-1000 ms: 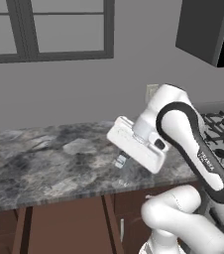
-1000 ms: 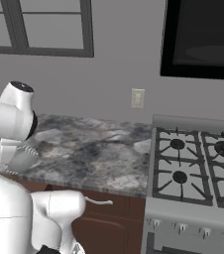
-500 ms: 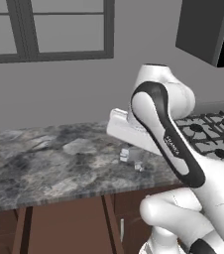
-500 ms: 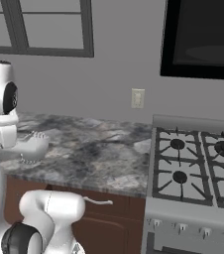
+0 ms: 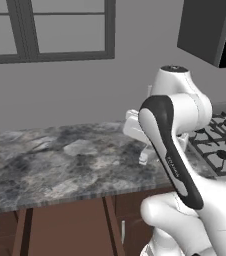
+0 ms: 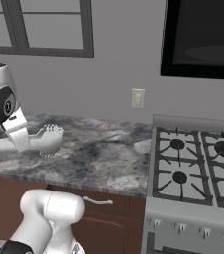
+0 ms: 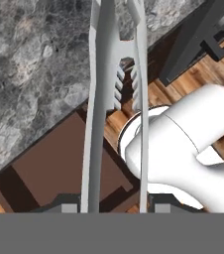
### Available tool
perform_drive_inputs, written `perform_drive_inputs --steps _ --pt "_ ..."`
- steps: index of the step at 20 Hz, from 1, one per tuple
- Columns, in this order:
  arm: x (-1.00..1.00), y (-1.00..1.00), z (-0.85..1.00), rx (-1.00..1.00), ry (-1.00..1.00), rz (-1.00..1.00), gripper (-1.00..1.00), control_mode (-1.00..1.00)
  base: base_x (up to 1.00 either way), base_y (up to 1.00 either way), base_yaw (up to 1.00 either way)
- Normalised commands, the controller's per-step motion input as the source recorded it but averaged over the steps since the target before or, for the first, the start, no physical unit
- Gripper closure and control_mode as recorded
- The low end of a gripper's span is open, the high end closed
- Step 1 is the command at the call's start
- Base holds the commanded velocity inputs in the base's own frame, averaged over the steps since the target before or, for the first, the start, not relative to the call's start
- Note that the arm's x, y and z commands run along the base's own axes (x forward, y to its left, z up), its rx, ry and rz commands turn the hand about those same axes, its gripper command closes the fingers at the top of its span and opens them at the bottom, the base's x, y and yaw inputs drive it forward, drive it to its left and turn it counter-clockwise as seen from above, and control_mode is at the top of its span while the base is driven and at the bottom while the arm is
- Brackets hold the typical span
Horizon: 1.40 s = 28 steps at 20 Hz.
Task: Take the tongs from the drawer on the left and place them on the dining counter next to the tray containing the hot dog.
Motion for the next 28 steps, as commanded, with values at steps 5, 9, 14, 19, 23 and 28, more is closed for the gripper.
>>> perform_drive_inputs --steps 5,9,14,19,23,28 --pt "0.00 -0.09 0.00 0.00 -0.04 0.00 1.00 -1.00 0.00 0.00 0.00" --pt "0.00 -0.31 0.00 0.00 -0.04 0.00 1.00 -1.00 0.00 0.00 0.00" --pt "0.01 -0.57 0.00 0.00 -0.02 0.00 1.00 -1.00 0.00 0.00 0.00" --pt "0.00 -0.13 0.00 0.00 0.00 0.02 1.00 -1.00 0.00 0.00 0.00" --pt "-0.09 0.00 0.00 0.00 0.00 0.00 1.00 -1.00 0.00 0.00 0.00" --pt "0.00 0.00 0.00 0.00 0.00 0.00 1.00 1.00 -0.95 -0.29 0.25"
